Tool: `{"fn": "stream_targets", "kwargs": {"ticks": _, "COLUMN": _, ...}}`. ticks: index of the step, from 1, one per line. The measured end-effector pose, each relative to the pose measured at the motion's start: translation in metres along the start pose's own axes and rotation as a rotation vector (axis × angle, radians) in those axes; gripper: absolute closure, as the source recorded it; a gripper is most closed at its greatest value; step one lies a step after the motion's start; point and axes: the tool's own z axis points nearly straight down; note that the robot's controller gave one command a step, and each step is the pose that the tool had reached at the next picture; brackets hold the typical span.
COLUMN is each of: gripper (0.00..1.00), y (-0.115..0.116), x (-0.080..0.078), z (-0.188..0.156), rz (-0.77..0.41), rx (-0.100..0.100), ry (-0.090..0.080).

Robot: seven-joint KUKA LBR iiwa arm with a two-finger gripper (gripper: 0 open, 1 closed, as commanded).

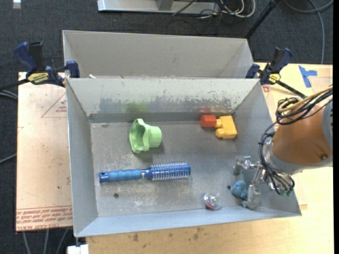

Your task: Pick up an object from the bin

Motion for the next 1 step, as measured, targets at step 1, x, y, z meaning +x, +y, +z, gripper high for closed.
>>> {"fn": "stream_targets", "kwargs": {"ticks": 1, "gripper": 1.0, "y": 0.0001, "x": 0.0013, "z": 0.0007, "rz": 0.0, "rx": -0.001, "ry": 0.004}}
